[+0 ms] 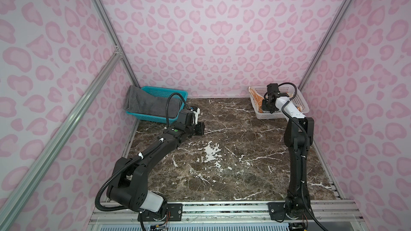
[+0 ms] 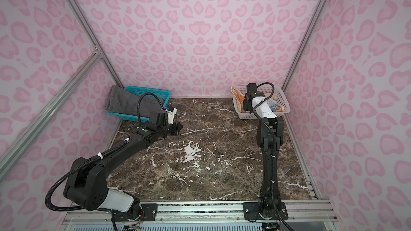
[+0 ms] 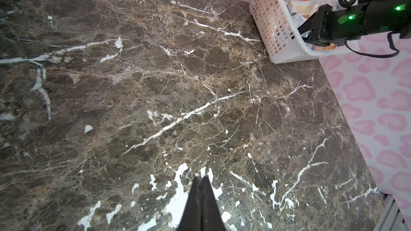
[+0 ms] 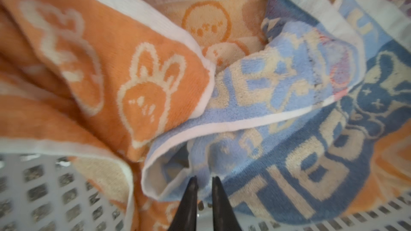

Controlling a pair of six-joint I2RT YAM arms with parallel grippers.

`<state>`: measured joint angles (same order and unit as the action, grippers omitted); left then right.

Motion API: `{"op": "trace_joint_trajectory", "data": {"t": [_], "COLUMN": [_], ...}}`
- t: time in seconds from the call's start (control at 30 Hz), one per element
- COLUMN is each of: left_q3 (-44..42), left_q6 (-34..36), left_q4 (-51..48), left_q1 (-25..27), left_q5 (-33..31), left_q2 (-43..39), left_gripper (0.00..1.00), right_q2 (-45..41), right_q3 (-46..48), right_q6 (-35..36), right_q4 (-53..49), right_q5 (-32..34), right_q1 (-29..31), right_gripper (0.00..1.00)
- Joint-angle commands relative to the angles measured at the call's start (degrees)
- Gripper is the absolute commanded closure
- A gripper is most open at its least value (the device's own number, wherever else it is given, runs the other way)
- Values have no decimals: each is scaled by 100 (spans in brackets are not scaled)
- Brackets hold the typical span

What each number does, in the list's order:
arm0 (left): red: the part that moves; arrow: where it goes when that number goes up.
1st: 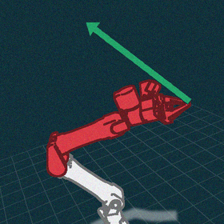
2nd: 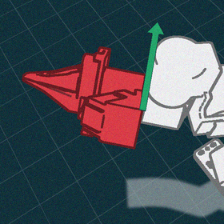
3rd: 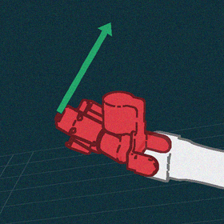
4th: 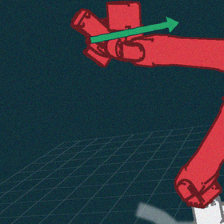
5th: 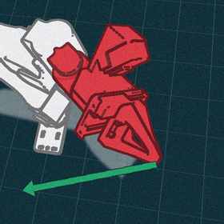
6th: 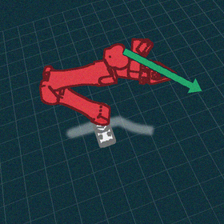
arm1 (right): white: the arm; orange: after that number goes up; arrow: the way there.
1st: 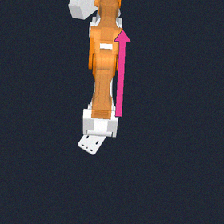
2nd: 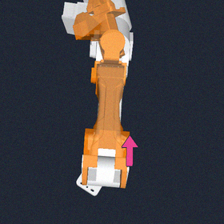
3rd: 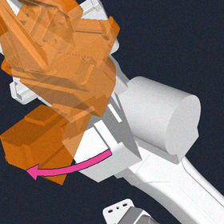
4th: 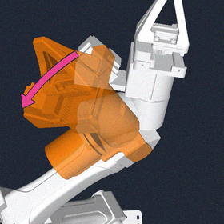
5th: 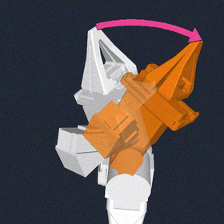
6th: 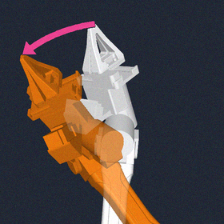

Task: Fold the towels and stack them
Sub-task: 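Move the right gripper to the white basket, left gripper withdraws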

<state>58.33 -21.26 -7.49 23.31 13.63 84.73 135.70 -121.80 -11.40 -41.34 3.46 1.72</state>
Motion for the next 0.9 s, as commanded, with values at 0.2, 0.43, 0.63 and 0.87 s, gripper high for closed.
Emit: {"op": "trace_joint_trajectory", "data": {"t": [0.2,0.43,0.63,0.87], "left_q3": [206,189,133,166], "left_q6": [329,390,383,215], "left_q4": [-39,-84,-122,-54], "left_q1": [-7,-135,-219,-253], "left_q5": [-98,2,159,268], "left_q2": [-117,-358,-362,-175], "left_gripper": [97,95,89,65], "right_q2": [-1207,-2012,-1810,-1106], "right_q3": [834,1603,1504,900], "right_q6": [156,379,400,350], "right_q4": [924,1435,1204,825], "right_q5": [46,116,218,458], "right_q1": [41,168,167,115], "right_gripper": [100,100,79,55]}}
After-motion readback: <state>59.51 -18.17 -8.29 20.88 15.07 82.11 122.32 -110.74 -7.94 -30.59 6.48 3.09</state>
